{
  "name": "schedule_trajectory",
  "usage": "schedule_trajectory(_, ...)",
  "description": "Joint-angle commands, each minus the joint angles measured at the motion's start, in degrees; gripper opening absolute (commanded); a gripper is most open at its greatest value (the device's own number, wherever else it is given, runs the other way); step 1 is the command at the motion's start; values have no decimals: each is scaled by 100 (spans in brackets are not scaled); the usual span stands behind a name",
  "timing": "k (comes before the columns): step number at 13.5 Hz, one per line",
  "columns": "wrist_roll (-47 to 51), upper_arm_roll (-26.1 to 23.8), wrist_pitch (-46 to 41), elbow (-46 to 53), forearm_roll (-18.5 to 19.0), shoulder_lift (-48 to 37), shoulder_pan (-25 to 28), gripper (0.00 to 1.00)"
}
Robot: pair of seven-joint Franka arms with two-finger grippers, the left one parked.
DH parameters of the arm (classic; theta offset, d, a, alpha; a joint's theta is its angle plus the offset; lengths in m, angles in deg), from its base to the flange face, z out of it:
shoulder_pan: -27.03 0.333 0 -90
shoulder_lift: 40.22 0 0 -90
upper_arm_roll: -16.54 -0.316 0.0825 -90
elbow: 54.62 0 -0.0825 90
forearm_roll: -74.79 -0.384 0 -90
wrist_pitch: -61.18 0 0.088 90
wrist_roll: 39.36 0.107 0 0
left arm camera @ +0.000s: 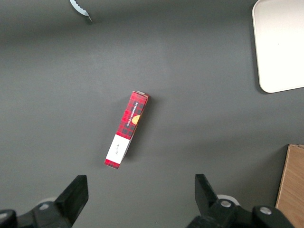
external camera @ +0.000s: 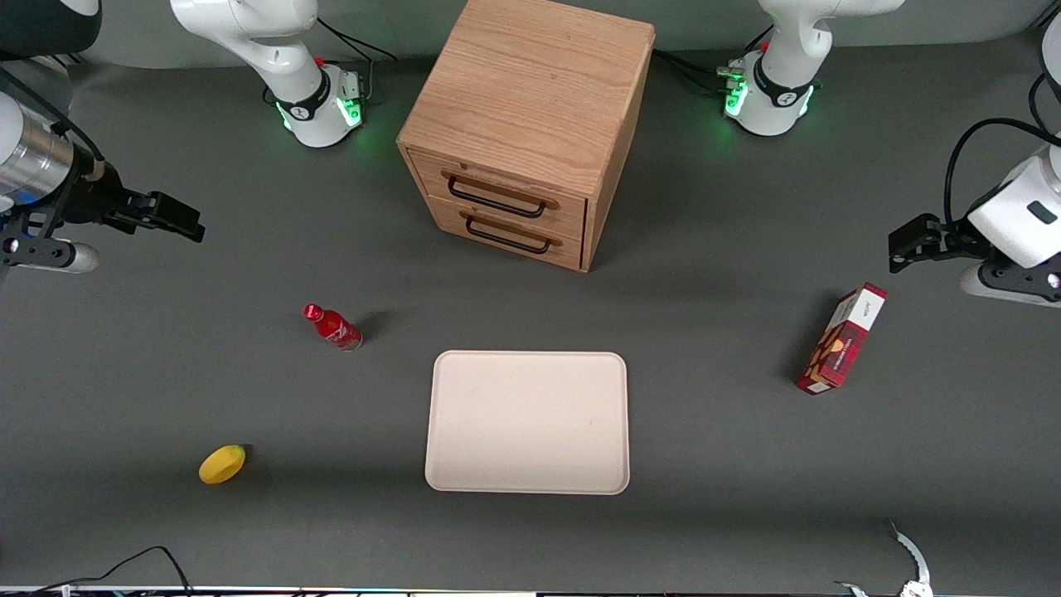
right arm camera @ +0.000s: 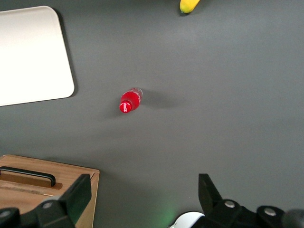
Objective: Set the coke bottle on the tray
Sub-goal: 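Move the open right gripper down to the red Coca-Cola bottle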
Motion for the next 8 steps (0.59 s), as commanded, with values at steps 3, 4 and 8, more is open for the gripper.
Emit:
schedule_trajectory(3, 19, 78, -238, 179, -151, 121, 24, 100)
schedule_trajectory(4, 11, 26, -247, 118, -160, 122, 41, 100)
schedule_trajectory(8, 116, -80, 1241, -1310, -441, -88, 59, 100)
